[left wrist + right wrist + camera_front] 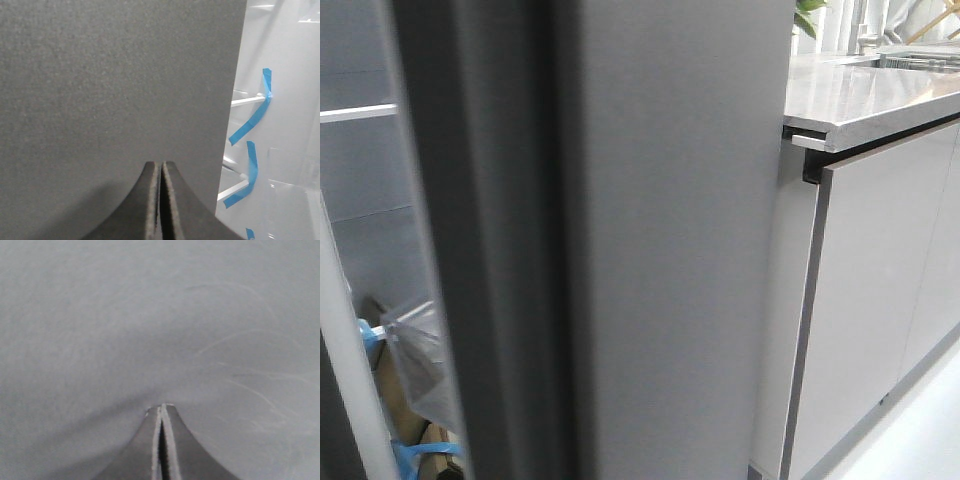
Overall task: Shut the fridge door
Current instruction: 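Keep pushing the door with both grippers until it shuts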
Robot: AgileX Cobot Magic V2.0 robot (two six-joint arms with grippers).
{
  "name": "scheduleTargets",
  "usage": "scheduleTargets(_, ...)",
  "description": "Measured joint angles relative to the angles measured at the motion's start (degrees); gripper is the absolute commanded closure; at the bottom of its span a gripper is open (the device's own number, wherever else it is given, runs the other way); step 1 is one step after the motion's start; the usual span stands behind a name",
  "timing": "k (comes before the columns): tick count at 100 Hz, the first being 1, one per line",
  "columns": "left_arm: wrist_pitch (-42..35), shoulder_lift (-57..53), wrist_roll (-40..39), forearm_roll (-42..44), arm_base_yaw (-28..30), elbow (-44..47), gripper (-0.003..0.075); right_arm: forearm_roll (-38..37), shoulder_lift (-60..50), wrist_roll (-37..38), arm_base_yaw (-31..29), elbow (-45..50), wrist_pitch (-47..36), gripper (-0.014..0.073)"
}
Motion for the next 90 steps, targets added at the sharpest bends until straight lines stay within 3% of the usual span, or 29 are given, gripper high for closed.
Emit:
scheduleTargets(66,0.0,0.0,0.0,0.0,0.0,0.0,0.0741,-20.8,10.5,0.0,8.9,-0.1,-17.4,0.067)
scheduleTargets(90,0.0,0.0,0.0,0.0,0.0,0.0,0.0741,-24.2,15.3,0.0,12.0,-0.1,-28.0,0.067)
